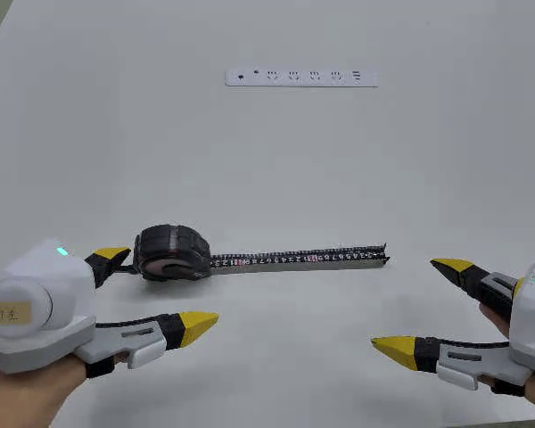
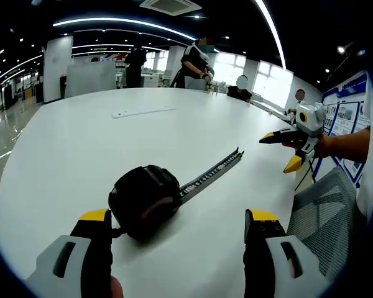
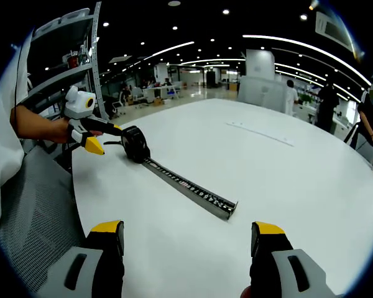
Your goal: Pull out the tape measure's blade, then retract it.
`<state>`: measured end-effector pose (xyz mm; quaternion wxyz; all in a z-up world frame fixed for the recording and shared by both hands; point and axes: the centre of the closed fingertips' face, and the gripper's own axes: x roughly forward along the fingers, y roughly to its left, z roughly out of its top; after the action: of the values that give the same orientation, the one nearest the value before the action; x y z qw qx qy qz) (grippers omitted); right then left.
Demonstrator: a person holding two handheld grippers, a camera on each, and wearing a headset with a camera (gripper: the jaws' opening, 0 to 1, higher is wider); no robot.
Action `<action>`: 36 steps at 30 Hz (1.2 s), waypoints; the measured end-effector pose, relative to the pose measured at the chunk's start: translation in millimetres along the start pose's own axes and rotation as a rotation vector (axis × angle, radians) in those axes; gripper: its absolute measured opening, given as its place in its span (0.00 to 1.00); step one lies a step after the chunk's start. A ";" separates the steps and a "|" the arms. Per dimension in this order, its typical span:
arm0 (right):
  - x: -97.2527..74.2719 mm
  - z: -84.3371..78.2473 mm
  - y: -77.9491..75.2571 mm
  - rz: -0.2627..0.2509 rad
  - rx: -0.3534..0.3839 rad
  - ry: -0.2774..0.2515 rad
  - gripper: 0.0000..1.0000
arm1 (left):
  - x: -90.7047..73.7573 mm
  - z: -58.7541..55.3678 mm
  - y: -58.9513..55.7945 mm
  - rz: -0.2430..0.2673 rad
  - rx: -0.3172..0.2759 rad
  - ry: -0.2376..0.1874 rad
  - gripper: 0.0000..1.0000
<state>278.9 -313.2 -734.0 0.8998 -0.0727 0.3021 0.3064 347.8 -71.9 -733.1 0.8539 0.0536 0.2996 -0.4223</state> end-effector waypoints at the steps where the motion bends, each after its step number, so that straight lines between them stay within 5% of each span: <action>1: 0.6 0.4 -0.7 0.000 0.000 -0.002 0.84 | 1.2 -0.3 0.2 0.000 -0.002 0.000 0.85; 12: 8.6 0.0 -4.9 0.035 -0.008 0.015 0.79 | 6.7 -1.1 4.3 0.053 -0.043 -0.004 0.84; 28: 20.1 1.2 -30.9 0.110 -0.142 0.104 0.58 | 18.4 4.9 15.2 0.157 -0.155 -0.035 0.81; 36: 26.6 -0.7 -40.1 0.142 -0.188 0.139 0.50 | 23.6 3.1 25.0 0.222 -0.170 -0.018 0.74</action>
<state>319.2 -332.1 -752.4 0.8419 -0.1564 0.3382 0.3903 379.1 -73.3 -747.7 0.8995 0.0104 0.3187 -0.2986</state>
